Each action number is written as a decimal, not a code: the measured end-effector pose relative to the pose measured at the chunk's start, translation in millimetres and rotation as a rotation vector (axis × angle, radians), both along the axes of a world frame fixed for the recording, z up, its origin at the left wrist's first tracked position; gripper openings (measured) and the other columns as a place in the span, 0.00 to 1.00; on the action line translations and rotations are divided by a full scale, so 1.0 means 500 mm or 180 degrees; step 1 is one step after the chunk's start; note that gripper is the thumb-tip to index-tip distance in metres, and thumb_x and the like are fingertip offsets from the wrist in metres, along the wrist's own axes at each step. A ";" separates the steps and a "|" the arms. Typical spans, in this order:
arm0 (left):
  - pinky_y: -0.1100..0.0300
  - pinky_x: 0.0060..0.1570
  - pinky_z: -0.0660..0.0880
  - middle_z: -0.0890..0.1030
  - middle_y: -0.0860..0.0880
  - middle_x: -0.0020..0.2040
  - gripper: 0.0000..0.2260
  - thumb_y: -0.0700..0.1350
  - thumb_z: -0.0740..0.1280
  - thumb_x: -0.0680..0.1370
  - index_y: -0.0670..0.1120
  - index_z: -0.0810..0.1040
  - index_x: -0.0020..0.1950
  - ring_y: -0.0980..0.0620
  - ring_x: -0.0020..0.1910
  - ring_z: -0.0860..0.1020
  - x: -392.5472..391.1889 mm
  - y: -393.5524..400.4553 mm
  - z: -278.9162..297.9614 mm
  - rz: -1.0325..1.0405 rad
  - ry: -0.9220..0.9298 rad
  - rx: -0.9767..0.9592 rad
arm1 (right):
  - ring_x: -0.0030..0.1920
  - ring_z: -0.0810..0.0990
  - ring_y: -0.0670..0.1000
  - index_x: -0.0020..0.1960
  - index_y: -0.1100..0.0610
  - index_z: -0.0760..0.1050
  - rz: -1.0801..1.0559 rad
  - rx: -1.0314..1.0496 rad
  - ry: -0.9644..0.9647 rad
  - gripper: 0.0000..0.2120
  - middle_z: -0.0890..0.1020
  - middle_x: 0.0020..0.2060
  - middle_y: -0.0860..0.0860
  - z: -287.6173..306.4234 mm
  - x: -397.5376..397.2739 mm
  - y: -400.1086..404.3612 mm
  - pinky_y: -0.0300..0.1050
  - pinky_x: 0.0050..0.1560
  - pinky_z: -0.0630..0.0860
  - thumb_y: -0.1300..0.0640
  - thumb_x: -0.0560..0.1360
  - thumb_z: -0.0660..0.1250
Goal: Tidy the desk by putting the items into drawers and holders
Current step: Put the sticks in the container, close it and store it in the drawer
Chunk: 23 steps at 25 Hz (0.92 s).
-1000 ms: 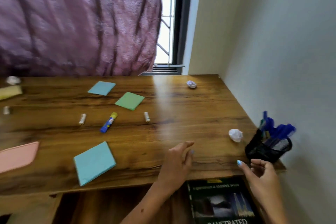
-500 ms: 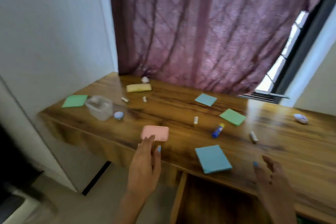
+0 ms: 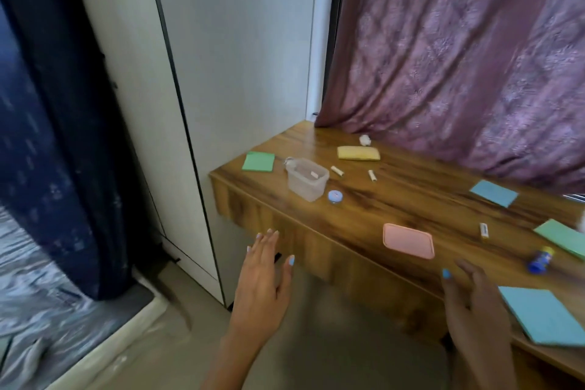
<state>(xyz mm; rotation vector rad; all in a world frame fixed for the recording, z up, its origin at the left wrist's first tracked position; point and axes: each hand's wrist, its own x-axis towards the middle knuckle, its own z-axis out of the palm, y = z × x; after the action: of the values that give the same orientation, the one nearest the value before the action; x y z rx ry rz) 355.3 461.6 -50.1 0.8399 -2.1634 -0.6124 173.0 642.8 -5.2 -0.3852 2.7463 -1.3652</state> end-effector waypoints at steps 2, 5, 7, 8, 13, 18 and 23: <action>0.62 0.72 0.49 0.64 0.52 0.73 0.29 0.61 0.52 0.79 0.45 0.61 0.74 0.60 0.72 0.52 0.010 -0.025 -0.002 0.0011 -0.0005 0.0044 | 0.67 0.69 0.59 0.70 0.54 0.66 0.0056 0.0074 0.0065 0.20 0.71 0.68 0.57 0.004 0.019 -0.034 0.57 0.66 0.67 0.52 0.79 0.60; 0.61 0.73 0.50 0.63 0.53 0.74 0.27 0.58 0.54 0.79 0.47 0.59 0.75 0.60 0.73 0.53 0.006 -0.053 -0.001 -0.0086 0.0008 0.0257 | 0.68 0.69 0.59 0.69 0.53 0.66 0.0155 0.0073 0.0155 0.20 0.71 0.68 0.57 0.004 0.024 -0.082 0.58 0.65 0.69 0.53 0.79 0.61; 0.60 0.73 0.55 0.64 0.53 0.74 0.29 0.59 0.54 0.77 0.48 0.58 0.75 0.57 0.74 0.59 0.001 -0.072 -0.004 -0.0167 0.0023 0.0422 | 0.68 0.70 0.59 0.69 0.53 0.67 0.0219 0.0025 0.0153 0.19 0.71 0.68 0.57 0.001 0.023 -0.113 0.57 0.65 0.69 0.54 0.78 0.61; 0.62 0.71 0.58 0.65 0.53 0.73 0.29 0.59 0.54 0.76 0.49 0.58 0.75 0.56 0.73 0.62 -0.003 -0.087 -0.005 -0.0181 0.0031 0.0508 | 0.67 0.70 0.58 0.68 0.53 0.67 0.0283 0.0003 0.0154 0.19 0.72 0.68 0.56 -0.003 0.019 -0.132 0.56 0.64 0.70 0.54 0.78 0.61; 0.77 0.58 0.61 0.66 0.60 0.66 0.26 0.53 0.62 0.78 0.49 0.60 0.73 0.59 0.63 0.71 -0.052 -0.167 0.000 -0.0130 0.0111 0.0644 | 0.67 0.71 0.58 0.70 0.49 0.65 0.0697 -0.0067 -0.0121 0.25 0.71 0.68 0.54 -0.012 -0.019 -0.240 0.58 0.64 0.70 0.46 0.75 0.64; 0.69 0.63 0.62 0.68 0.59 0.66 0.26 0.50 0.67 0.76 0.52 0.60 0.71 0.64 0.64 0.65 -0.155 -0.281 0.003 -0.0315 0.0105 0.0872 | 0.67 0.70 0.52 0.71 0.48 0.62 0.1171 -0.0217 -0.0418 0.31 0.69 0.70 0.50 -0.021 -0.094 -0.378 0.50 0.64 0.69 0.47 0.72 0.70; 0.56 0.70 0.65 0.66 0.50 0.72 0.38 0.50 0.73 0.71 0.47 0.57 0.74 0.52 0.70 0.66 -0.268 -0.397 -0.023 -0.0205 -0.0225 0.1443 | 0.69 0.68 0.52 0.73 0.50 0.59 0.1451 -0.0135 -0.0651 0.41 0.67 0.71 0.51 -0.064 -0.174 -0.517 0.49 0.67 0.69 0.55 0.67 0.77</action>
<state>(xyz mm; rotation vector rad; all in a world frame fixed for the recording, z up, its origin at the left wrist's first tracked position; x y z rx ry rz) 221.4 263.0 -61.7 1.0399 -2.1521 -1.1490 86.0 384.0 -37.1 -0.7691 2.2797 -1.2595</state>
